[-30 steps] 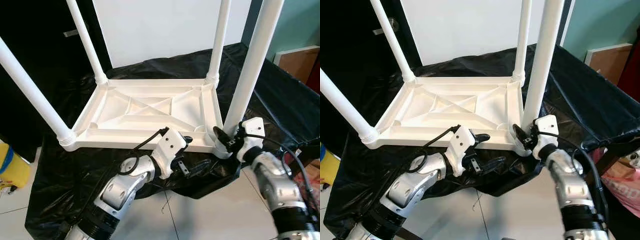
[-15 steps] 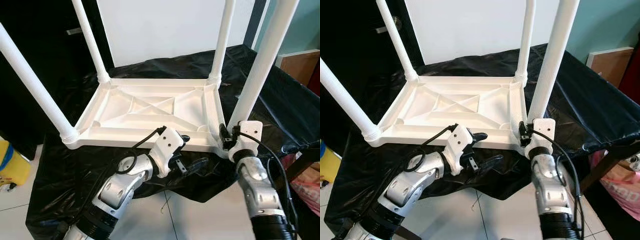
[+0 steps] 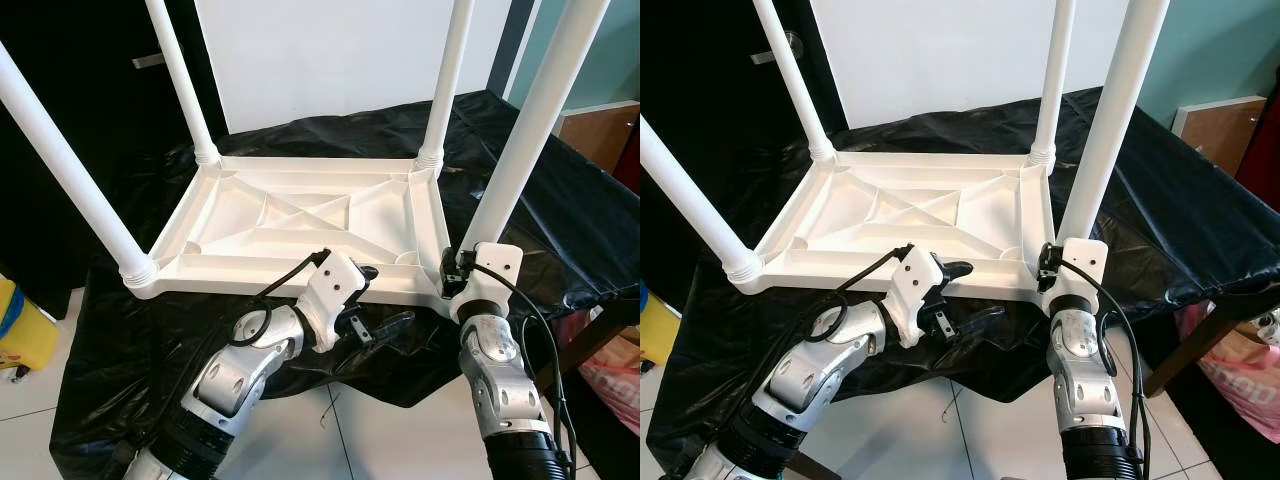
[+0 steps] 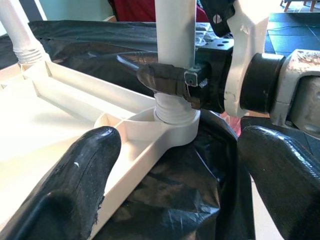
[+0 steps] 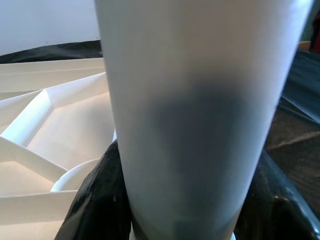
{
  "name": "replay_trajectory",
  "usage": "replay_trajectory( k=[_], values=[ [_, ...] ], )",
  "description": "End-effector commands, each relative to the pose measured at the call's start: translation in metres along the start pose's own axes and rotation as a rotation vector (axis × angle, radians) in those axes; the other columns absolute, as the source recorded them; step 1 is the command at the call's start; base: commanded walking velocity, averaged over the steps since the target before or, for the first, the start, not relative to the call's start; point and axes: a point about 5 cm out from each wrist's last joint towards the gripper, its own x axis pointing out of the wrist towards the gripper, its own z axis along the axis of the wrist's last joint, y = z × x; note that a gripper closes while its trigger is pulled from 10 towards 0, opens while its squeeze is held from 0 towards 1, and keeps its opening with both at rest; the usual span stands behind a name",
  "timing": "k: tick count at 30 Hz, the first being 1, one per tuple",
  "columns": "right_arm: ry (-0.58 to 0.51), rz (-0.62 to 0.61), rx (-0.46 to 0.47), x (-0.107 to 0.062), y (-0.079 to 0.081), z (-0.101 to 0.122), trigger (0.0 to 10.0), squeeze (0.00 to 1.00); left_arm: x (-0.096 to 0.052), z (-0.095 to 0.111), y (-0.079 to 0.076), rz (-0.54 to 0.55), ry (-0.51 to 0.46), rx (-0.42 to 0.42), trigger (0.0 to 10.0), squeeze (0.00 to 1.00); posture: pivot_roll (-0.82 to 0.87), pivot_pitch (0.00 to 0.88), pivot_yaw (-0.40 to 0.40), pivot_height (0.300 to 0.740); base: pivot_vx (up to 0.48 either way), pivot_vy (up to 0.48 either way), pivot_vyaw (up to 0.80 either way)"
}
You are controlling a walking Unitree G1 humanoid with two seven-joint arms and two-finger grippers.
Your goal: Building children table
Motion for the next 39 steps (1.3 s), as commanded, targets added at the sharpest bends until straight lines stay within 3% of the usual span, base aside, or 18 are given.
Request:
replay_trajectory(
  k=[1,3,4,12,15,19,20,21,22,27,36,37,38,39],
  values=[
    [0.031,-0.026,0.031,-0.005,-0.002,-0.005,10.0,0.0,-0.001,-0.002,0.003,-0.012,0.019,0.0,10.0,0.0,-0.2,0.023,0.035,0.74,0.0,0.0,0.0],
    [0.031,-0.026,0.031,-0.005,-0.002,-0.005,10.0,0.0,-0.001,-0.002,0.003,-0.012,0.019,0.0,10.0,0.0,-0.2,0.023,0.035,0.74,0.0,0.0,0.0],
    [0.018,-0.018,0.025,-0.006,-0.004,-0.003,10.0,1.0,-0.001,-0.002,0.003,-0.01,0.017,-0.004,10.0,0.0,-0.2,0.029,0.031,0.74,0.0,0.0,0.0],
    [-0.011,0.035,0.017,-0.005,-0.01,0.002,10.0,1.0,0.0,-0.003,0.001,-0.008,0.017,-0.015,10.0,0.0,-0.2,0.04,0.031,0.74,0.0,0.0,0.0],
    [-0.029,0.171,-0.034,-0.005,-0.024,0.005,10.0,1.0,-0.002,-0.005,0.0,0.001,0.023,-0.031,10.0,0.0,-0.2,0.059,0.029,0.74,0.0,0.0,0.0],
    [-0.029,0.281,-0.066,-0.003,-0.027,0.007,10.0,1.0,-0.003,-0.006,-0.001,0.005,0.025,-0.038,10.0,0.0,-0.2,0.074,0.03,0.74,0.0,0.0,0.0],
    [-0.025,0.332,-0.086,-0.002,-0.028,0.008,10.0,0.51,-0.003,-0.006,-0.002,0.004,0.026,-0.039,10.0,0.0,-0.2,0.074,0.03,0.74,0.0,0.0,0.0],
    [-0.025,0.332,-0.086,-0.002,-0.028,0.008,10.0,0.51,-0.003,-0.006,-0.002,0.004,0.026,-0.039,10.0,0.0,-0.2,0.074,0.03,0.74,0.0,0.0,0.0],
    [-0.014,0.382,-0.095,0.0,-0.029,0.009,10.0,0.0,-0.003,-0.006,-0.002,0.003,0.027,-0.039,10.0,0.0,-0.2,0.076,0.028,0.74,0.0,0.0,0.0],
    [0.018,0.556,-0.15,0.005,-0.026,0.008,10.0,0.0,-0.002,-0.006,-0.002,0.008,0.03,-0.036,10.0,0.0,-0.2,0.077,0.024,0.74,0.0,0.0,0.0],
    [0.032,0.66,-0.175,0.011,-0.021,0.004,10.0,0.0,-0.001,-0.004,-0.001,0.014,0.026,-0.031,10.0,0.0,-0.19,0.07,0.02,0.74,0.0,0.0,0.0],
    [0.033,0.665,-0.182,0.012,-0.021,0.002,5.1,0.0,-0.001,-0.004,0.0,0.016,0.027,-0.029,10.0,0.0,-0.18,0.066,0.019,0.74,0.0,0.0,0.0],
    [0.033,0.665,-0.182,0.012,-0.021,0.002,5.1,0.0,-0.001,-0.004,0.0,0.016,0.027,-0.029,10.0,0.0,-0.18,0.066,0.019,0.74,0.0,0.0,0.0],
    [0.035,0.664,-0.187,0.013,-0.021,0.001,0.0,0.0,-0.002,-0.004,0.0,0.019,0.029,-0.026,10.0,0.0,-0.18,0.062,0.019,0.74,0.0,0.0,0.0]
  ],
)
